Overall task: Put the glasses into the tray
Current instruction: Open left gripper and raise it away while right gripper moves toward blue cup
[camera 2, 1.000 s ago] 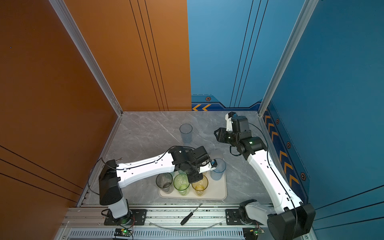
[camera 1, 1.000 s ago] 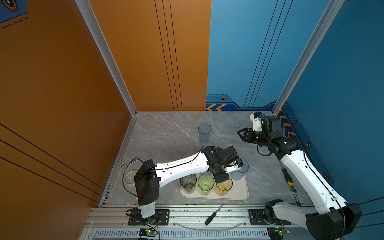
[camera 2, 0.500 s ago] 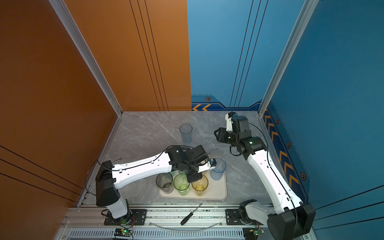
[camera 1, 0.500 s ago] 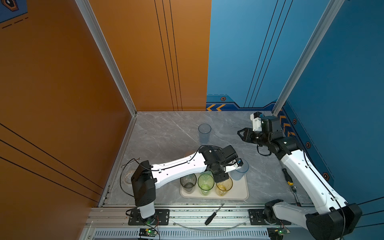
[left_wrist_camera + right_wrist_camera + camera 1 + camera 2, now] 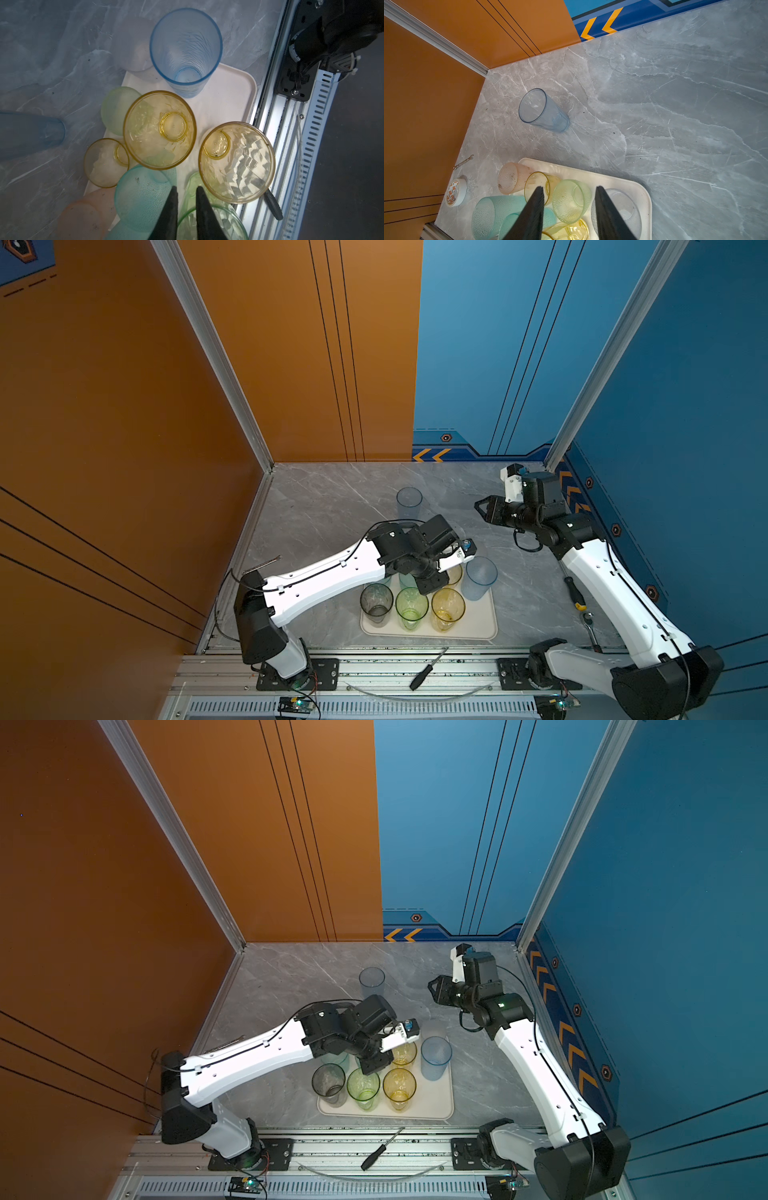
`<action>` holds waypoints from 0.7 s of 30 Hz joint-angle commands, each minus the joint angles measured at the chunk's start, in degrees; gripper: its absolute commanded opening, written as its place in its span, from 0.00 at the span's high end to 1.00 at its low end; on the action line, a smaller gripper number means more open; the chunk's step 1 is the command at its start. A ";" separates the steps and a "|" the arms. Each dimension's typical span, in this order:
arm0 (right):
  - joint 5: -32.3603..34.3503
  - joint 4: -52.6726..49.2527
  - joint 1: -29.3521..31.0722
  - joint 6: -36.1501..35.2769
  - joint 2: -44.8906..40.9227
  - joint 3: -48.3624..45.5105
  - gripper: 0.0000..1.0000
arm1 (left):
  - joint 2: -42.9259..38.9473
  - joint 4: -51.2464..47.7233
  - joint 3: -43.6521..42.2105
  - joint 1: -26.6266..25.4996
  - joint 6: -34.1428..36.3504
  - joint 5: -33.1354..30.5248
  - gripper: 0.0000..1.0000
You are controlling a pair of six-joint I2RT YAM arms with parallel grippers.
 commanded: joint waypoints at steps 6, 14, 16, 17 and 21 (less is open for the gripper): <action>-0.97 -2.03 0.25 -0.85 3.16 2.64 0.60 | -11.80 13.35 -10.22 12.51 -9.04 -4.78 0.79; 1.71 -7.65 1.67 -4.08 9.68 10.81 0.60 | -20.92 25.50 -26.07 28.98 -22.48 -11.52 0.77; 3.43 -9.92 2.39 -5.20 11.60 13.16 0.60 | -22.55 27.18 -29.05 30.69 -23.90 -12.24 0.77; 4.23 -11.15 2.78 -5.86 12.75 14.30 0.60 | -23.30 28.18 -30.64 31.25 -24.64 -12.51 0.77; 5.71 -14.11 3.89 -7.17 16.98 17.78 0.60 | -25.90 31.42 -35.14 32.15 -25.60 -13.77 0.76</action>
